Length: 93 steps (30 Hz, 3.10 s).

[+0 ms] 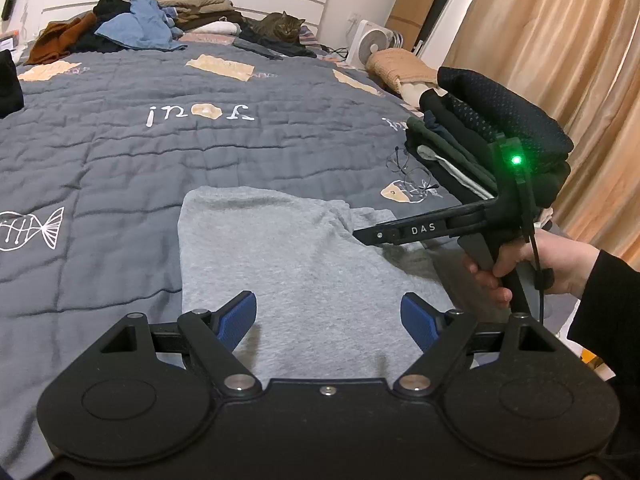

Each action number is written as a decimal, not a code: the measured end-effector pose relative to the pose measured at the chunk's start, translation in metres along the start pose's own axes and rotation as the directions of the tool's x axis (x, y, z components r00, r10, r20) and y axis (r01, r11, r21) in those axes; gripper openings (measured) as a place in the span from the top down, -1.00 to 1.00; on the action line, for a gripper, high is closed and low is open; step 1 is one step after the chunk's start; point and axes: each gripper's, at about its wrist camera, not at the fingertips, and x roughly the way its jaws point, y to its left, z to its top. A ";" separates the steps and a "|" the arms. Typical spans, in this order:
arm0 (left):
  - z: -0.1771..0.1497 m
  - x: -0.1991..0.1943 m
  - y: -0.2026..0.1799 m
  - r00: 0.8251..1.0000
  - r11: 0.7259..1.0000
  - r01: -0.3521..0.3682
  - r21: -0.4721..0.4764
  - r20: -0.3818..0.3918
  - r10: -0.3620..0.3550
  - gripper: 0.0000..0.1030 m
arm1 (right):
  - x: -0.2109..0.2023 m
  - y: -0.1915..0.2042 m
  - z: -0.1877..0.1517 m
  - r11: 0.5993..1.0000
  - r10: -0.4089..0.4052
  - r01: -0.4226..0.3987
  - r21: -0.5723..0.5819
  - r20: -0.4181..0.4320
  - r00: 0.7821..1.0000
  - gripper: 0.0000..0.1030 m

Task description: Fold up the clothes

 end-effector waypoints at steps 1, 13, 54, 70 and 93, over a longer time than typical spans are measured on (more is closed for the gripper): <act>0.000 0.000 0.000 1.000 1.000 0.000 0.001 -0.001 0.000 -0.52 | 0.000 0.002 0.000 1.000 0.014 -0.014 -0.005 -0.001 1.000 -0.03; -0.001 0.005 -0.004 1.000 1.000 0.003 0.010 -0.010 -0.003 -0.52 | 0.004 0.018 -0.006 0.999 0.002 -0.002 -0.053 -0.003 1.000 0.26; 0.000 0.008 -0.007 1.000 1.000 -0.003 0.017 -0.010 0.003 -0.52 | 0.001 0.006 0.003 1.000 0.010 -0.011 0.010 0.088 0.996 0.20; 0.003 0.002 -0.003 1.000 1.000 -0.003 0.005 0.007 0.003 -0.52 | -0.016 -0.017 0.012 0.988 -0.015 -0.013 0.154 0.178 0.984 0.89; 0.003 0.006 -0.008 1.000 1.000 -0.005 0.024 0.011 0.004 -0.52 | -0.050 -0.044 -0.030 0.882 0.091 -0.168 0.440 0.191 0.977 0.92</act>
